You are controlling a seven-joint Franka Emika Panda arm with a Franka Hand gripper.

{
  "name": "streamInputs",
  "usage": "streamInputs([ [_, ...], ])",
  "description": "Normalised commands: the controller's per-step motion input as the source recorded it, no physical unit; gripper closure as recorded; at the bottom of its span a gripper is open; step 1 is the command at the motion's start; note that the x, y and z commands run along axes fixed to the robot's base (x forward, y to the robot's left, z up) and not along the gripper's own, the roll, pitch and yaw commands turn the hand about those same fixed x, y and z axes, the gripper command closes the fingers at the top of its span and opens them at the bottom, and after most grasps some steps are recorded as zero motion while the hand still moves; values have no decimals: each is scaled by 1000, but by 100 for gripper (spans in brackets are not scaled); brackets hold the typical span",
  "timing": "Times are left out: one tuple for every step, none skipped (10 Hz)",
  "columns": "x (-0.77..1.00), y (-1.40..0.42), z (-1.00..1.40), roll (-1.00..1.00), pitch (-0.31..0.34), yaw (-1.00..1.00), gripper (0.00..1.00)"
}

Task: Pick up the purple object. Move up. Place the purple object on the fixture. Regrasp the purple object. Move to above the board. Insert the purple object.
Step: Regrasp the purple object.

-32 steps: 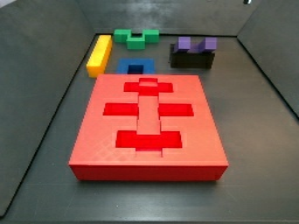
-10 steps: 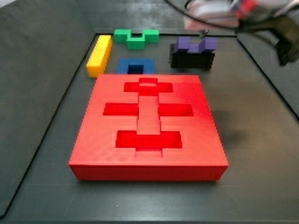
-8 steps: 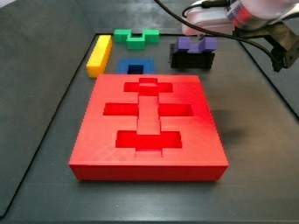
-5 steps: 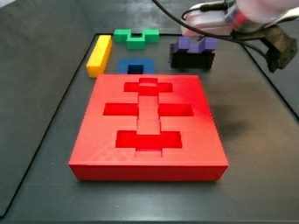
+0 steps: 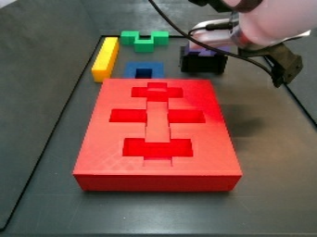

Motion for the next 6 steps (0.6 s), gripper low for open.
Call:
streamInputs([
  [214,37,-114,140,0,71,0],
  [206,106,-3,0,0,0,0],
  [286,89,-111,66,0,11,0],
  [400,137,-194,140,0,49,0],
  [380,189,-231,126,0,57,0],
  [249,106,-254,223,0,54,0],
])
